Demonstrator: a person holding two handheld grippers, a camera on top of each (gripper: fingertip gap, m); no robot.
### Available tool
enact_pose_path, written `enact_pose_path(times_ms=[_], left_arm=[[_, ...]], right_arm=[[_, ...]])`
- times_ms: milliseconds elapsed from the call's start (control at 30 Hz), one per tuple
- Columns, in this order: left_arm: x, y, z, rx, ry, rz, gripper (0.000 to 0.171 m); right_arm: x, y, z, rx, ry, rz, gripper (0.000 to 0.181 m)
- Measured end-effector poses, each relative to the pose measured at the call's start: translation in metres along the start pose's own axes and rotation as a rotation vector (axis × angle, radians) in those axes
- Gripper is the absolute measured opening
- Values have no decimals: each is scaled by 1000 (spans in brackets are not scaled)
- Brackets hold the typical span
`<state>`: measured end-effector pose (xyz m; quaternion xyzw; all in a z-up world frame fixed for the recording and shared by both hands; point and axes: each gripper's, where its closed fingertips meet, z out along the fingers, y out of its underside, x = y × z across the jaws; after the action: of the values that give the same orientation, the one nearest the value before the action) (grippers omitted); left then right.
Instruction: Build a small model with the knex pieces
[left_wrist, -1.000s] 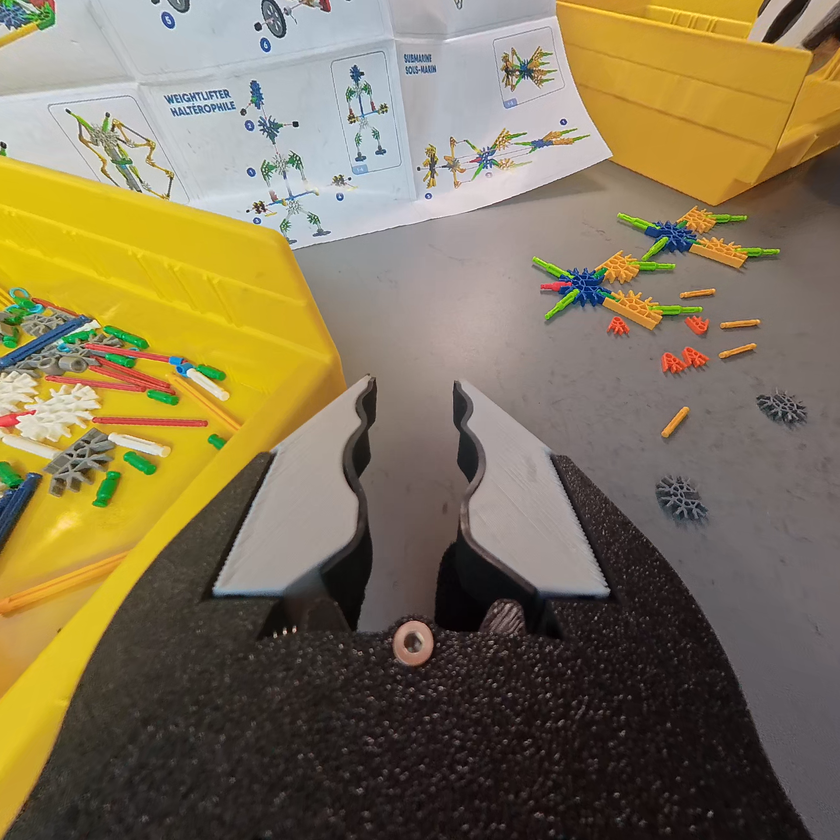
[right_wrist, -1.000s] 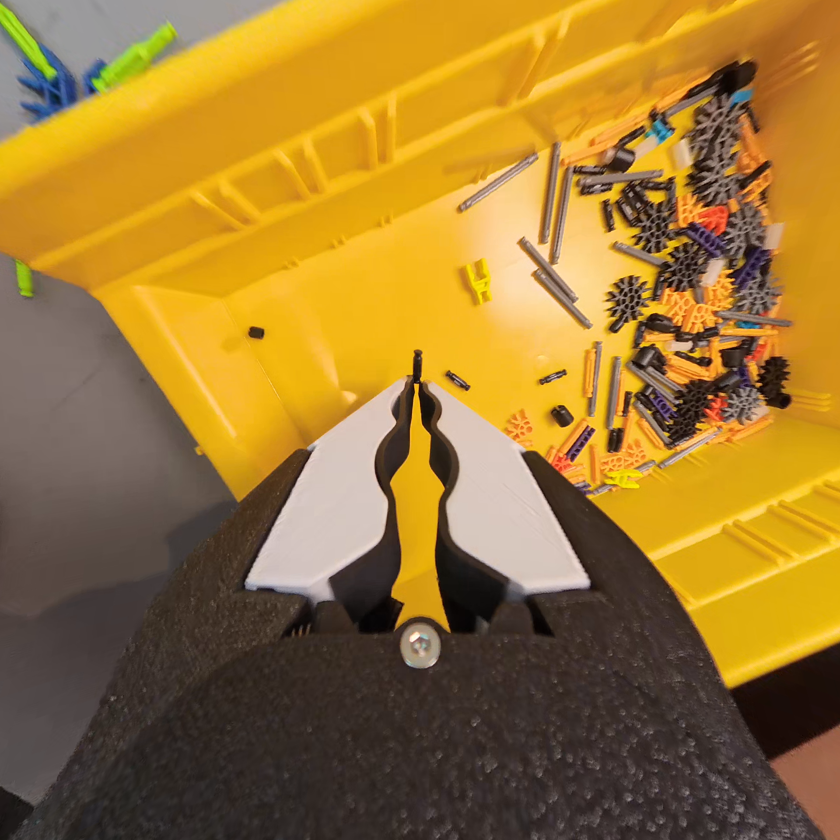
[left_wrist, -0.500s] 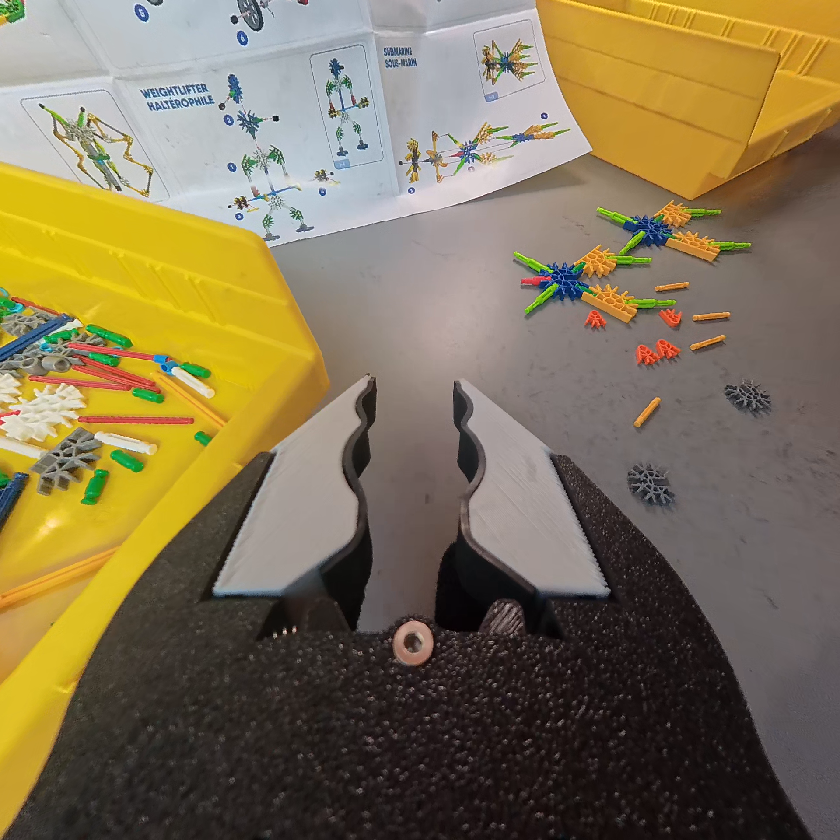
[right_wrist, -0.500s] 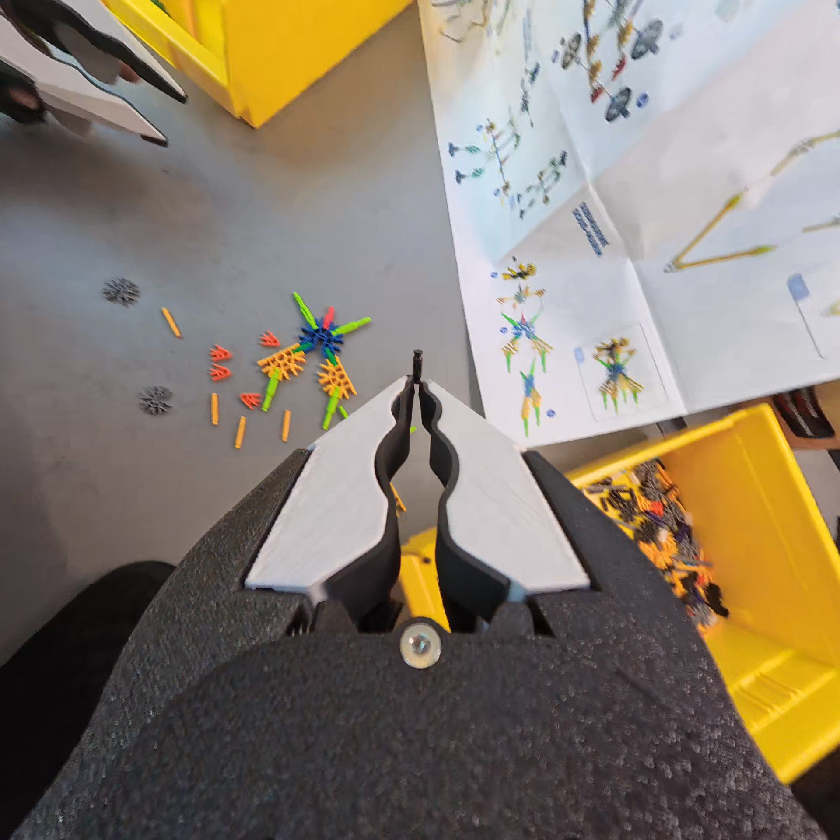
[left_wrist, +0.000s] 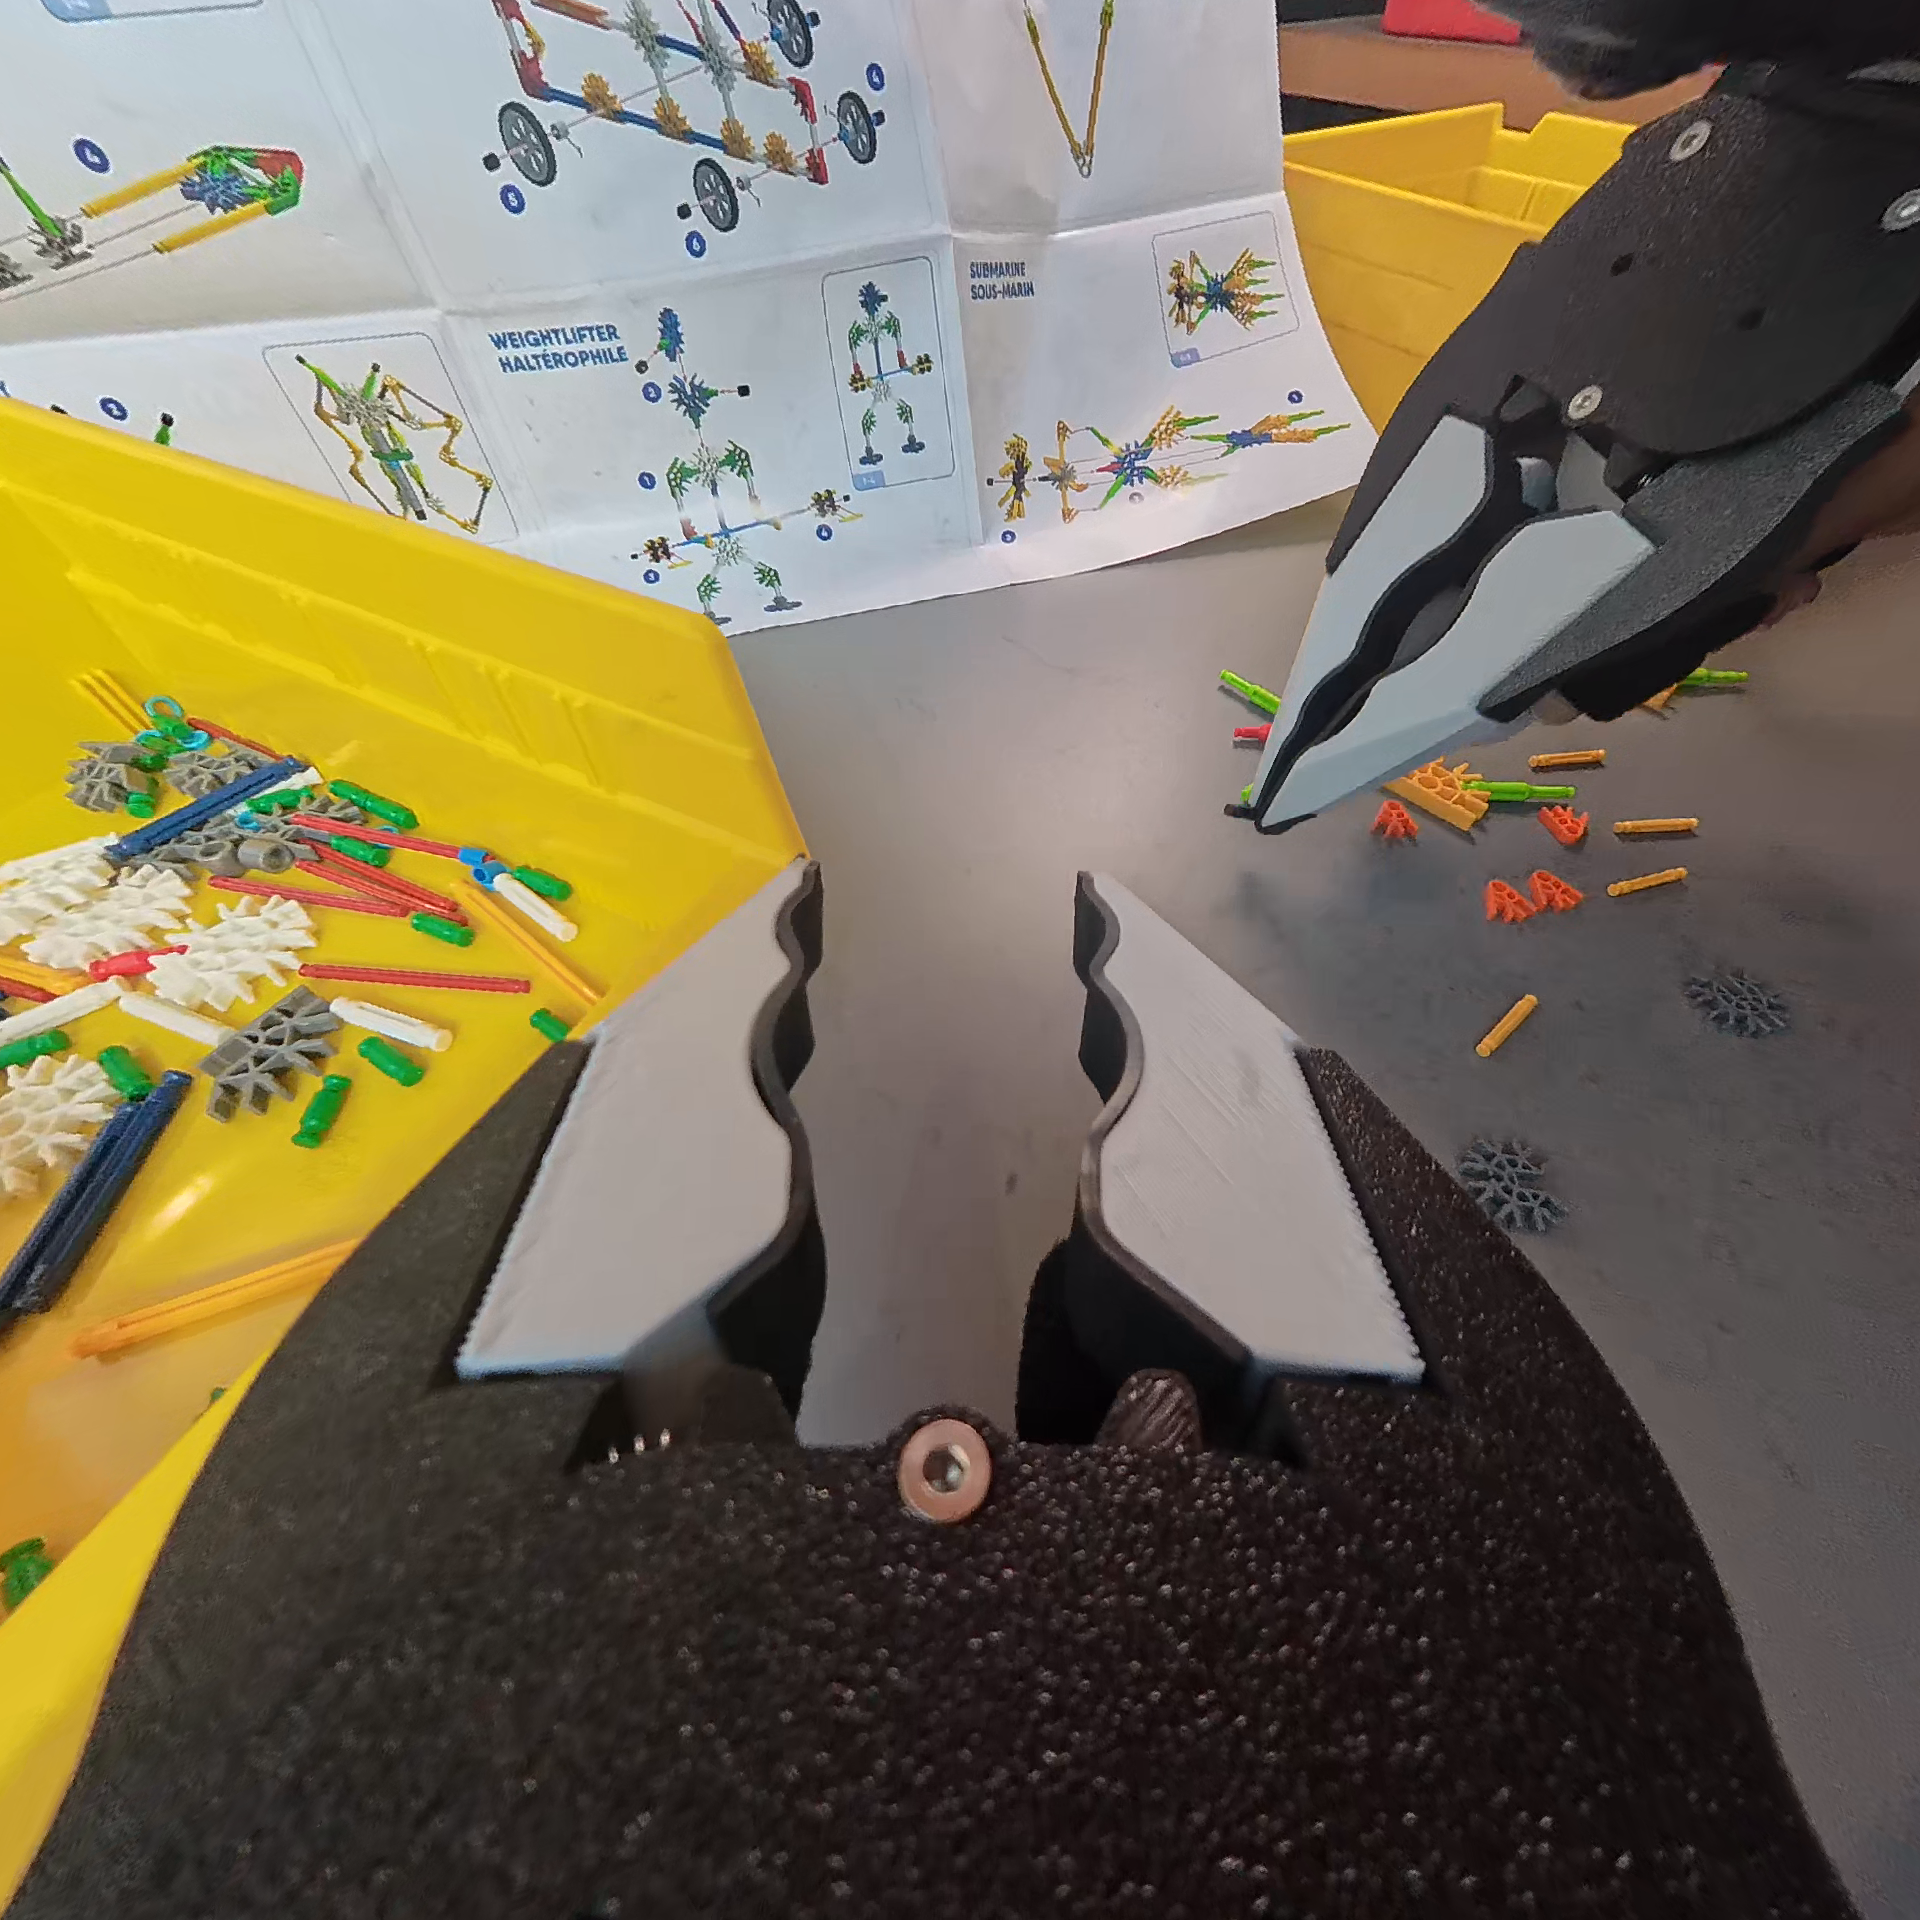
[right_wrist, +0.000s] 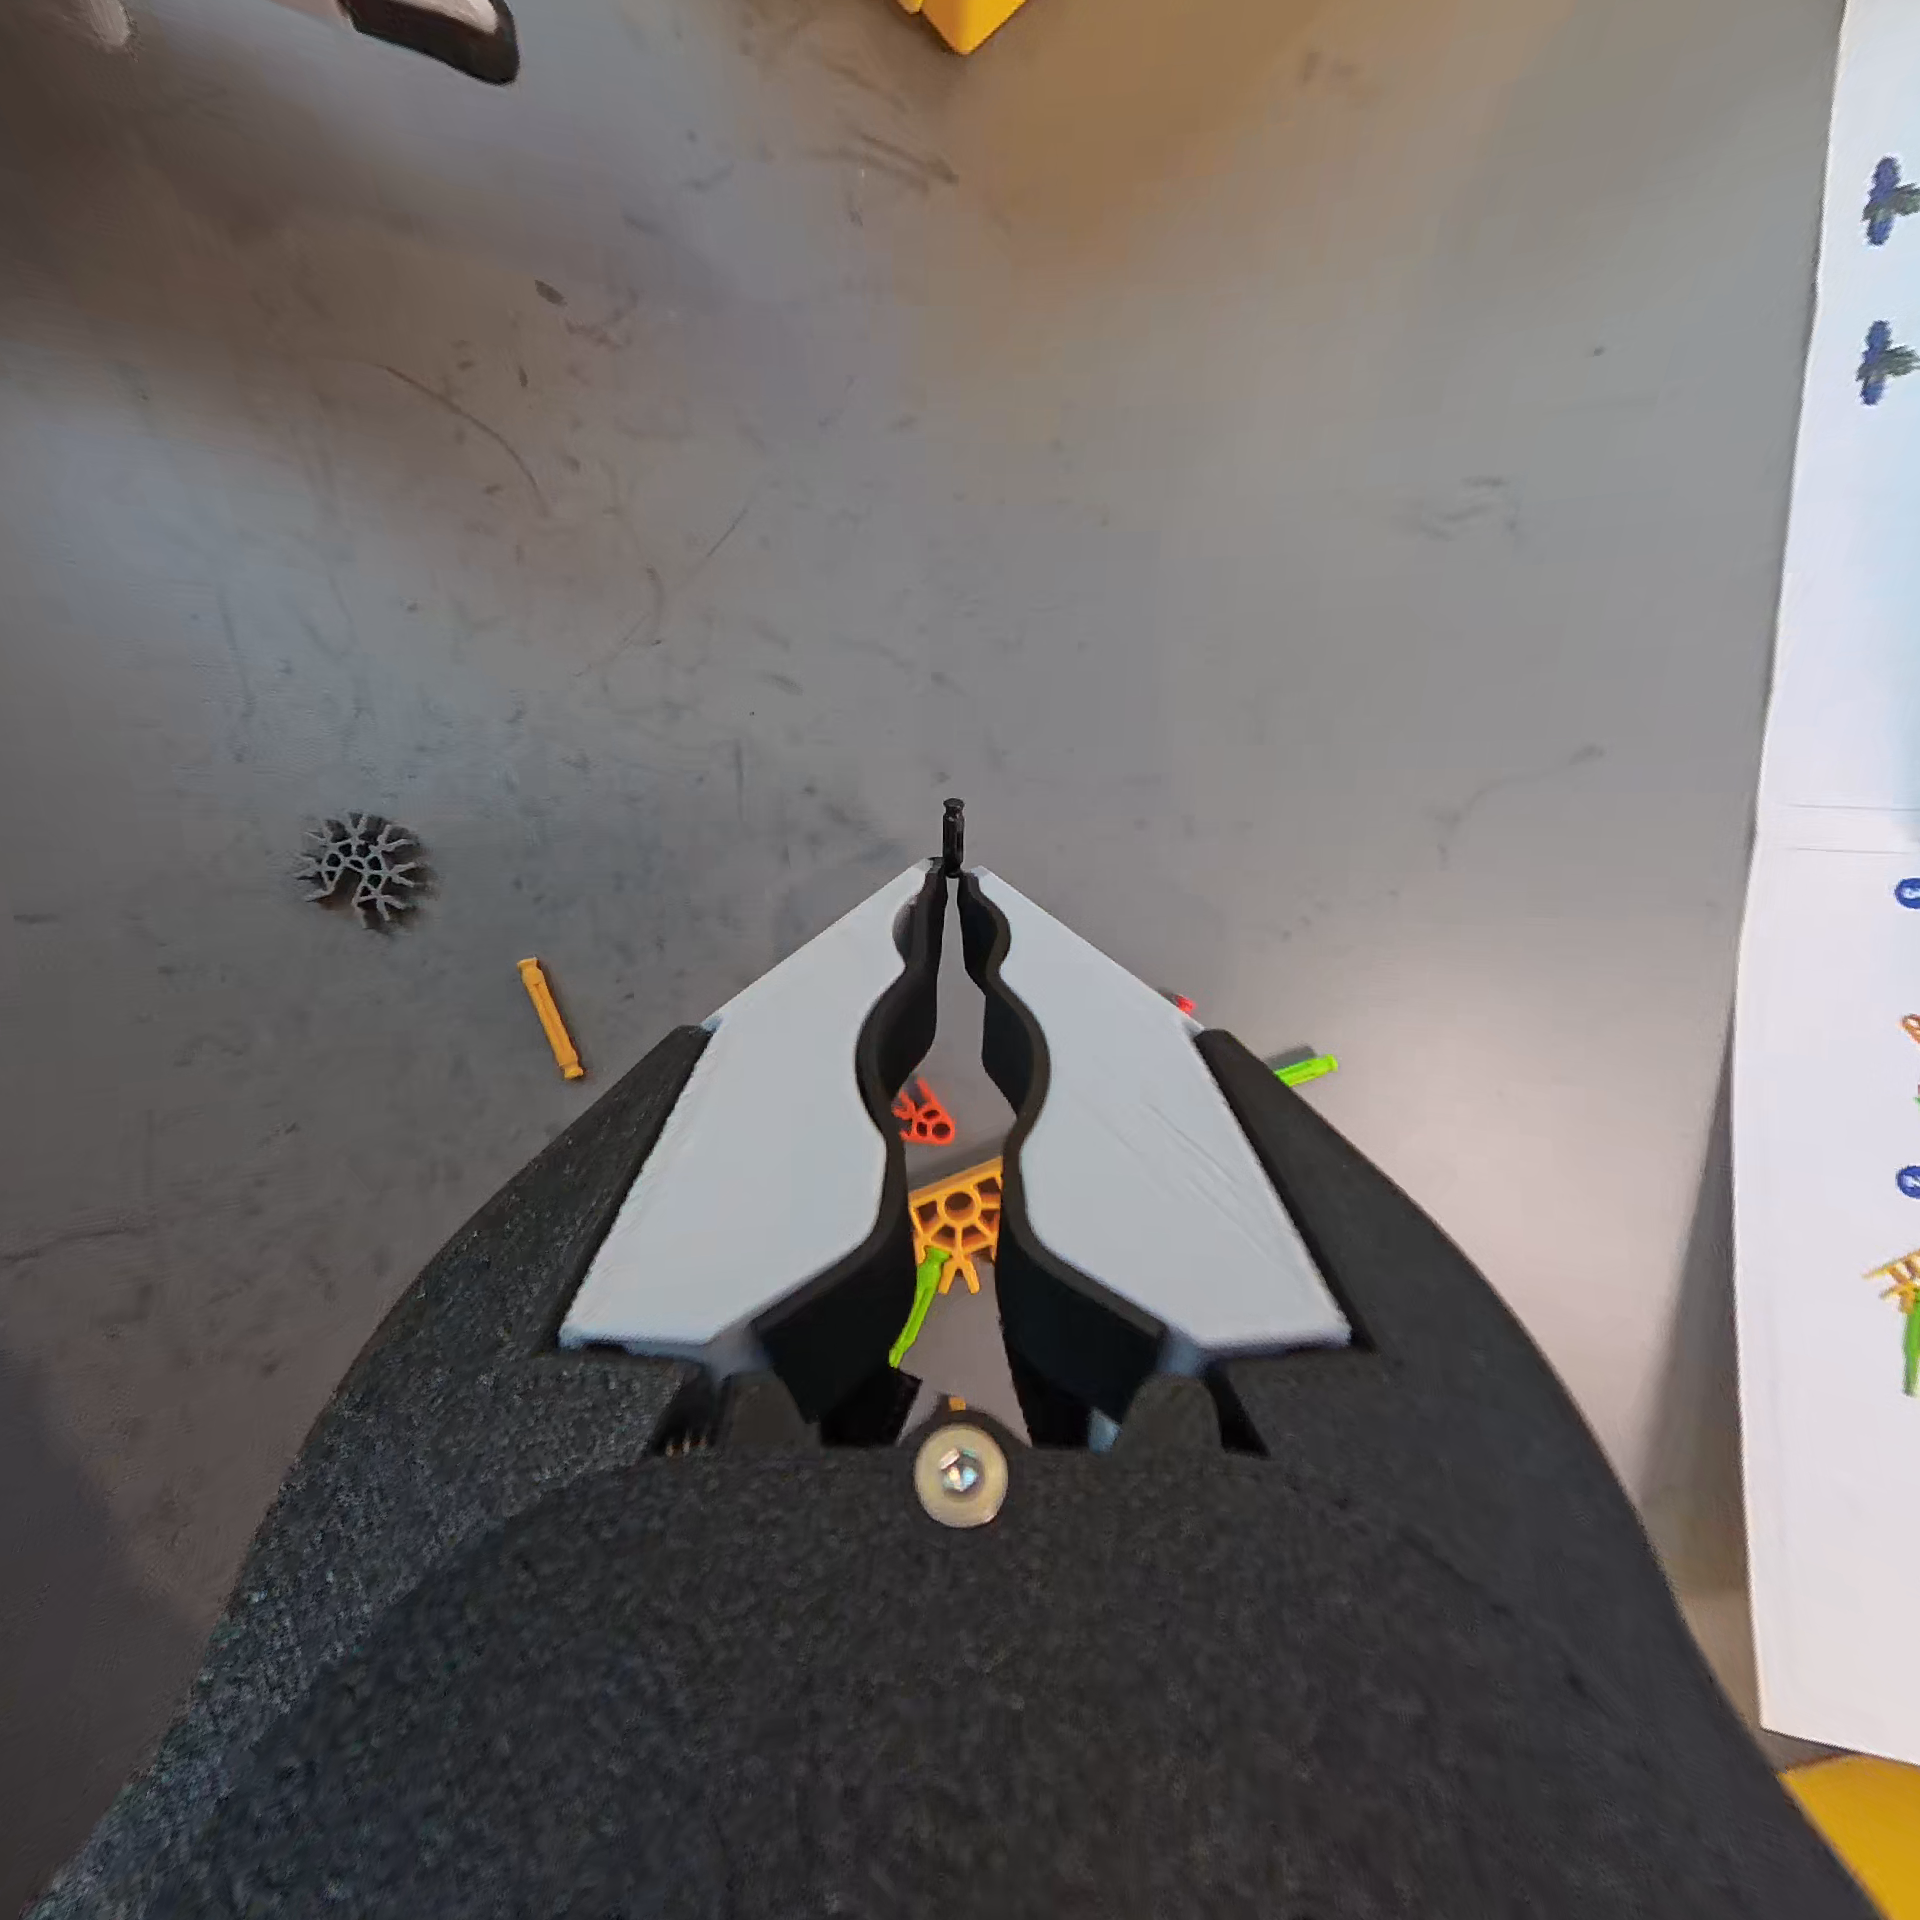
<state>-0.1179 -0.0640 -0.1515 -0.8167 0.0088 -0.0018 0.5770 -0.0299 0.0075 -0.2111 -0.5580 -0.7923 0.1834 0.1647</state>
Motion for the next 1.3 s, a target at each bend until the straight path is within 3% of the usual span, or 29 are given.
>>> enact_pose_path(times_ms=[167,467,667,833,1167,1300], left_arm=[[-4,-3,-3,8,-8,2,48],[0,-8,-6,26,-5,14,48],[3,-7,-5,18,0,34,48],[0,-4,-4,11,-10,48,47],[-6,-1,-3,4,10,-31,47],[-7,-3,-4,13,4,-29,47]], right_arm=[[-5,12,8,-60,7,-15,0],[-2,5,7,-12,34,7,0],[28,-16,9,43,96,35,0],[54,-17,21,15,138,58,0],[56,-14,24,38,127,82,1],[55,-22,14,127,137,49,14]])
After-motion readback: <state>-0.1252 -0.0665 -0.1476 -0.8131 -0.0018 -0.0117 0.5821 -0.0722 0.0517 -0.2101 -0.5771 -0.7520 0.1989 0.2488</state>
